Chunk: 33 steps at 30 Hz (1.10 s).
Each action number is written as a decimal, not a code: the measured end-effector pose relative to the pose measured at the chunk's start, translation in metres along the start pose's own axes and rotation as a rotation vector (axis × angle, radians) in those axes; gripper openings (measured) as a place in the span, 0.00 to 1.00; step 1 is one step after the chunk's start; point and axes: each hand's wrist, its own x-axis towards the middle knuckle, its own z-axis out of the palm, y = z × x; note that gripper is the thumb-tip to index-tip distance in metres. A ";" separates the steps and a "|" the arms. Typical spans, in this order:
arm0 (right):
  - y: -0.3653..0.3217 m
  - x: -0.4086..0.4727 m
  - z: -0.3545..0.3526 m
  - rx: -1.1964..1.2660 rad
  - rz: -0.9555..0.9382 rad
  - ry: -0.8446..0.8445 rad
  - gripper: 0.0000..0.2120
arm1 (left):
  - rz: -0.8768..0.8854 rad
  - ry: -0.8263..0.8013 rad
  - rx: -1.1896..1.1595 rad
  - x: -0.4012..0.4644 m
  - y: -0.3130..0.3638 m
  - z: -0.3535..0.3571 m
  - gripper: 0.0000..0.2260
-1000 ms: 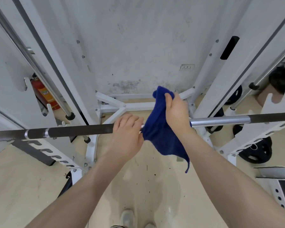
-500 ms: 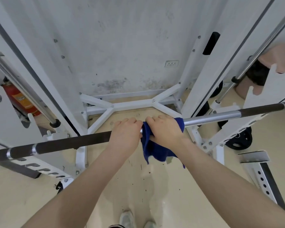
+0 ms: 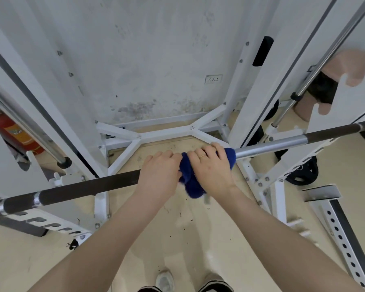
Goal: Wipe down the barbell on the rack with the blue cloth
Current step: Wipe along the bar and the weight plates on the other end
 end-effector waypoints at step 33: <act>0.169 0.046 -0.019 0.703 -0.003 -1.372 0.11 | -0.143 0.084 -0.030 0.026 0.108 0.030 0.22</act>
